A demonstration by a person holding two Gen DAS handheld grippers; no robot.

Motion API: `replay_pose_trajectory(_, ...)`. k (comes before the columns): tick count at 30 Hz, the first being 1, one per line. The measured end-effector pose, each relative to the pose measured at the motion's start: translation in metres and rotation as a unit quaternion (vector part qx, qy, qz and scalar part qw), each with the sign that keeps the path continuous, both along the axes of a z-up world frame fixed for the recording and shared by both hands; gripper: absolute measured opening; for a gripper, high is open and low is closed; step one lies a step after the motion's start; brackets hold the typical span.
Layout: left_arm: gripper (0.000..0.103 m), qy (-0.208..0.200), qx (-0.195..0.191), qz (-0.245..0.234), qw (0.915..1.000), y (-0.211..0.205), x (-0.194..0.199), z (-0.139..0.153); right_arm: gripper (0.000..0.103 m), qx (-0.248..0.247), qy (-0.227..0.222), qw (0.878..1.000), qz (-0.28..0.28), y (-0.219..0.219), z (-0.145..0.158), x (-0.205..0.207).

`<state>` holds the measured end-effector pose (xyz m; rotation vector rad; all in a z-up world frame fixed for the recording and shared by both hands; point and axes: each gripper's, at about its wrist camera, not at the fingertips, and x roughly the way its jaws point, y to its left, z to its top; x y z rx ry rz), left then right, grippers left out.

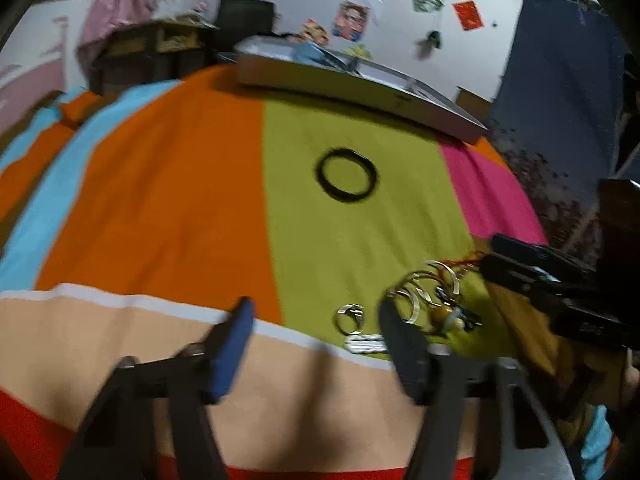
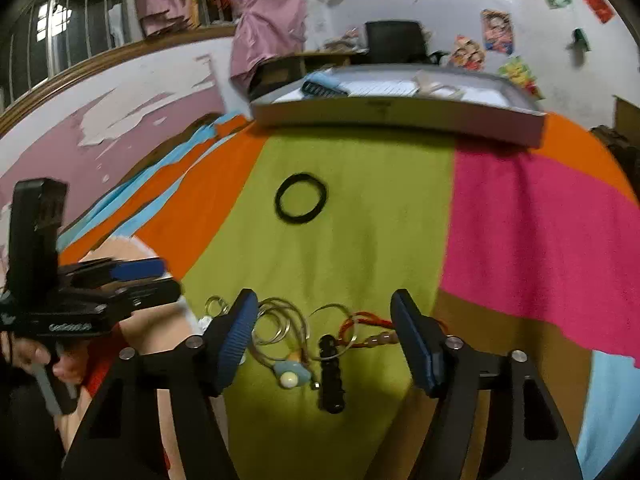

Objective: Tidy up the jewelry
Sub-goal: 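Grasp a metal ring with the right tool while the left tool grasps a small silver ring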

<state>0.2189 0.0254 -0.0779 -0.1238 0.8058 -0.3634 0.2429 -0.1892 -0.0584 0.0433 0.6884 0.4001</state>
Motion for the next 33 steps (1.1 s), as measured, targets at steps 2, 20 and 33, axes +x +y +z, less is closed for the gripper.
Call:
replay_pose_trajectory(2, 0.041, 0.015, -0.005, -0.016, 0.9997, -0.003, 0.005, -0.005, 0.052, -0.007, 0.011, 1.000, 0.019, 0.006, -0.004, 0.004)
replay_pose_trajectory(20, 0.001, 0.076, -0.023, -0.050, 0.9956, -0.013, 0.021, -0.020, 0.003, -0.059, 0.083, 0.992, 0.068, 0.035, -0.031, 0.023)
replay_pose_trajectory(33, 0.001, 0.054, 0.007, -0.052, 0.9971, -0.021, 0.016, -0.007, 0.003, -0.018, 0.022, 0.999, 0.044, 0.019, 0.025, 0.006)
